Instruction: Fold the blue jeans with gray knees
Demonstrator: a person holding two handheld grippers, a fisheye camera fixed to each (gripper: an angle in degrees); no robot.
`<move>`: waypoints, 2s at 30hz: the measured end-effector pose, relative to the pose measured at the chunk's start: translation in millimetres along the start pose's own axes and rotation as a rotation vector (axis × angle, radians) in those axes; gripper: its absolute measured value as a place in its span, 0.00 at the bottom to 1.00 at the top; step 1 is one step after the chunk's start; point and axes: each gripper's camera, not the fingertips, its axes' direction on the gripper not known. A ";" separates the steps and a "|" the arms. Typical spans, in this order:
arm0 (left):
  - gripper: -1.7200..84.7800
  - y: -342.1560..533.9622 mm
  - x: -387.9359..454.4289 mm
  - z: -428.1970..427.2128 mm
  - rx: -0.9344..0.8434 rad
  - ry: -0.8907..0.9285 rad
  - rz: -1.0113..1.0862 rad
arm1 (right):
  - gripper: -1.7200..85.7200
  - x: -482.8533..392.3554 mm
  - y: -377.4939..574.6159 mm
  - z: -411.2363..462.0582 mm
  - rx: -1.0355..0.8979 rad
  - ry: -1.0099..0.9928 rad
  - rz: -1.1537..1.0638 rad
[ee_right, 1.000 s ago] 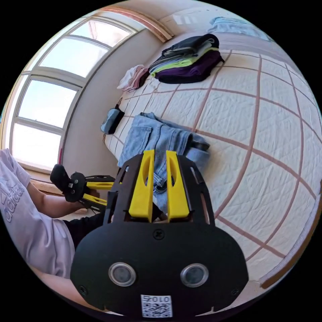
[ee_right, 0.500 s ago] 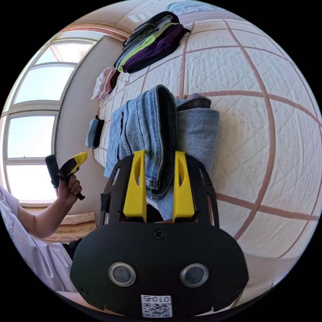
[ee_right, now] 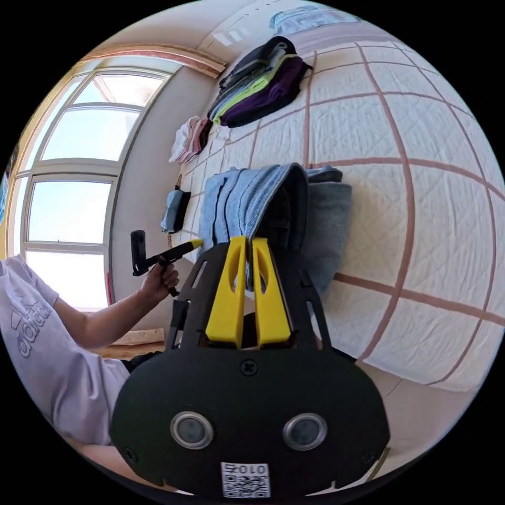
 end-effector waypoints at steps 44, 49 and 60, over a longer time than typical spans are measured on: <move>0.15 -43.6 -150.3 -109.6 -0.233 0.071 -0.044 | 0.20 15.7 -75.2 77.8 -0.079 0.003 0.188; 0.13 -33.8 -160.1 -136.0 -0.219 0.041 -0.075 | 0.18 -12.6 -93.4 95.1 -0.124 0.157 0.201; 0.08 -33.1 -189.0 -214.1 -0.274 0.031 -0.090 | 0.08 -73.6 -135.5 92.8 -0.259 0.130 0.059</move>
